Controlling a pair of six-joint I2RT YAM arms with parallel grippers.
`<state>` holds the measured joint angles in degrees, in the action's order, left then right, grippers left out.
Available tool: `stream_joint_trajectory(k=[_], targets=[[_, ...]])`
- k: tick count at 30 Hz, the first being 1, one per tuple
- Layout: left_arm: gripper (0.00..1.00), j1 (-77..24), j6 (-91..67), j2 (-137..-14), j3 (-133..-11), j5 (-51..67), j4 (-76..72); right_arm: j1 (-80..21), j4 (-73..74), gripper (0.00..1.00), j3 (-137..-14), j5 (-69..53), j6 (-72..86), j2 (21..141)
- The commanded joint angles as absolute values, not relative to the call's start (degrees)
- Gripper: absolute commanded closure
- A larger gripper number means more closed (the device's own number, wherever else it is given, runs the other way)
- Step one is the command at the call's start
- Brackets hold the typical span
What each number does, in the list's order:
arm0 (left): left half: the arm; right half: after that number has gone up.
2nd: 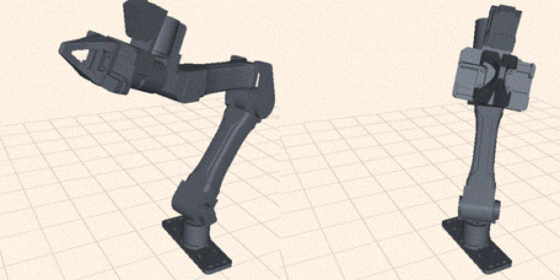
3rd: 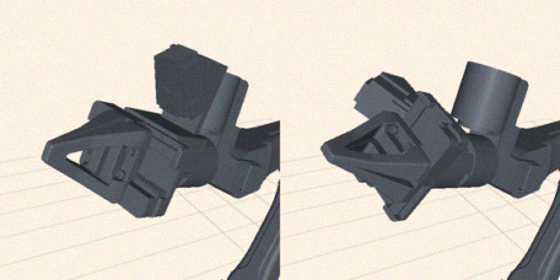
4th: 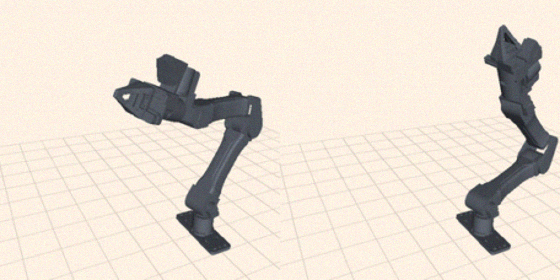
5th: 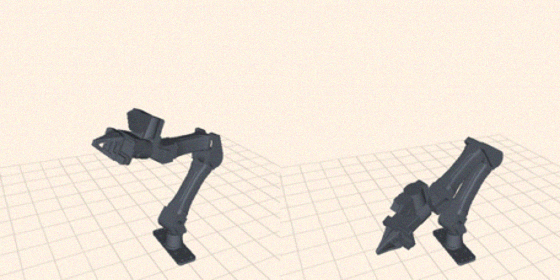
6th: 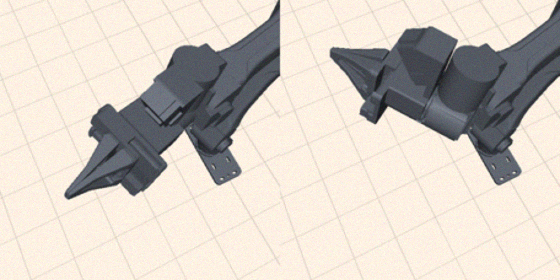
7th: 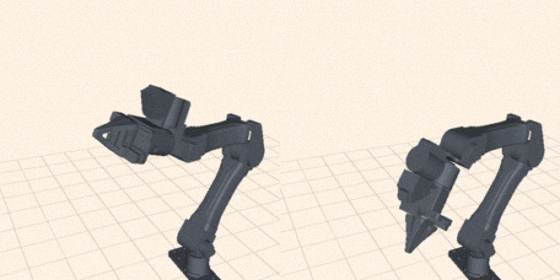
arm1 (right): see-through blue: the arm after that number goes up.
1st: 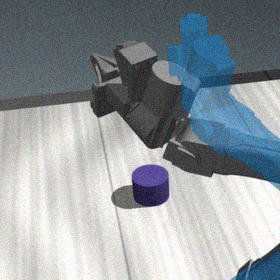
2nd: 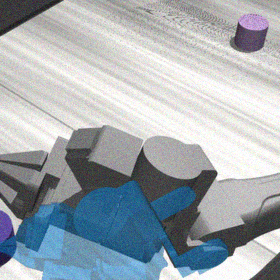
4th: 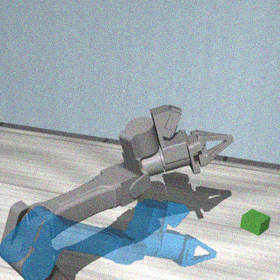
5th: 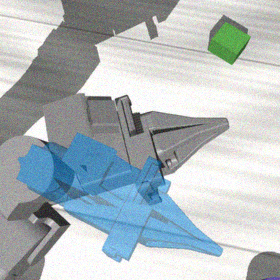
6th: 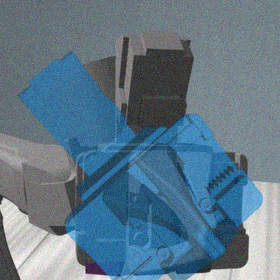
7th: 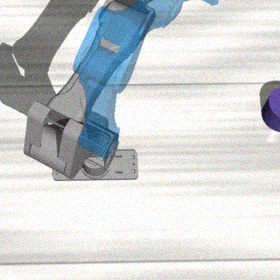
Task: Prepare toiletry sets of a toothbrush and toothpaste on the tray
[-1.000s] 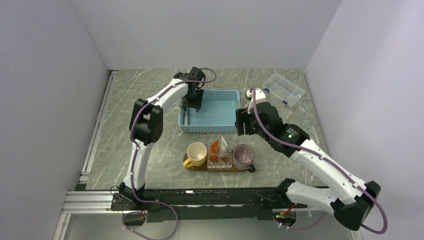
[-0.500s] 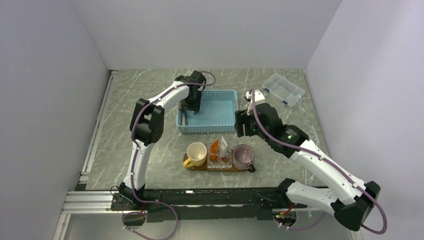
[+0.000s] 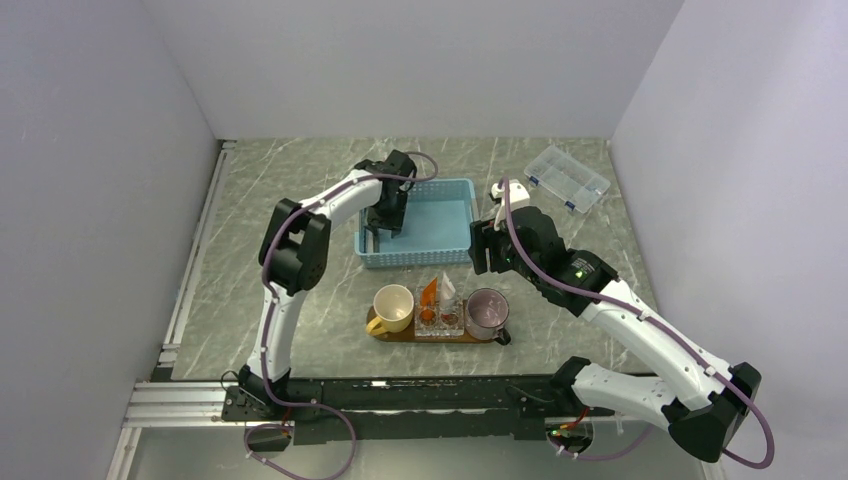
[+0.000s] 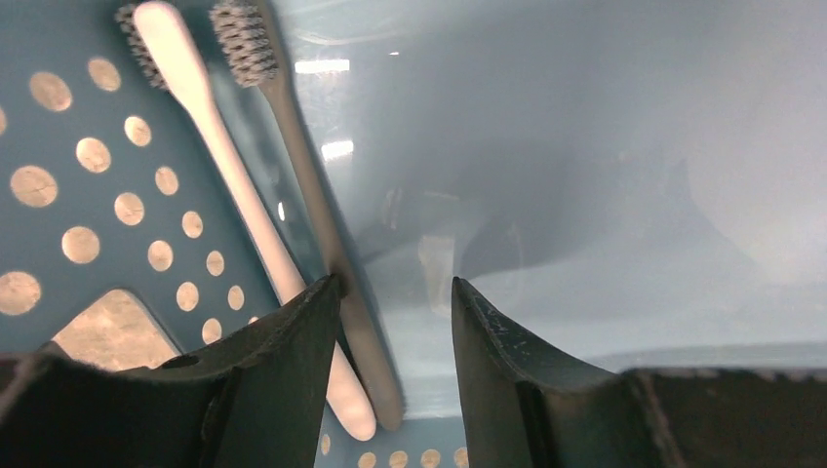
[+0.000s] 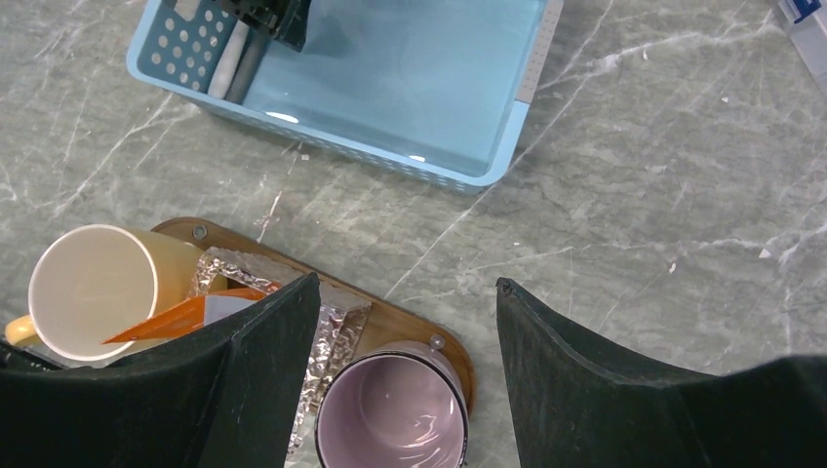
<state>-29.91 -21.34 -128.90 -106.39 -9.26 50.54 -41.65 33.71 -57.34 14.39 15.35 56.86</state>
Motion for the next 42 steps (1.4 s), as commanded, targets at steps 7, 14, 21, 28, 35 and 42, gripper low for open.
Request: stream_joint_trajectory(k=[7, 14, 21, 28, 35, 42], targets=[[0.49, -31.48, -20.55, -120.31, -103.78, -7.16, 47.02, -41.47, 31.76, 0.31, -57.93, 13.62, 14.98, 55.99], [0.47, -31.64, -21.19, -118.99, -104.25, -13.21, 48.87, -41.44, 31.9, 0.31, -58.05, 13.29, 15.2, 55.73], [0.43, -31.55, -22.71, -121.38, -106.07, -17.26, 51.76, -41.47, 31.9, 0.31, -57.36, 12.94, 15.29, 54.91], [0.42, -31.47, -22.87, -124.43, -107.84, -17.65, 53.22, -41.48, 31.78, 0.31, -56.82, 13.36, 15.12, 54.2], [0.42, -31.19, -22.95, -126.24, -107.51, -17.32, 53.65, -41.49, 31.6, 0.31, -56.47, 13.22, 15.03, 54.06], [0.42, -31.08, -22.98, -128.34, -107.16, -16.78, 54.28, -41.44, 31.39, 0.31, -56.42, 13.16, 14.94, 54.26]])
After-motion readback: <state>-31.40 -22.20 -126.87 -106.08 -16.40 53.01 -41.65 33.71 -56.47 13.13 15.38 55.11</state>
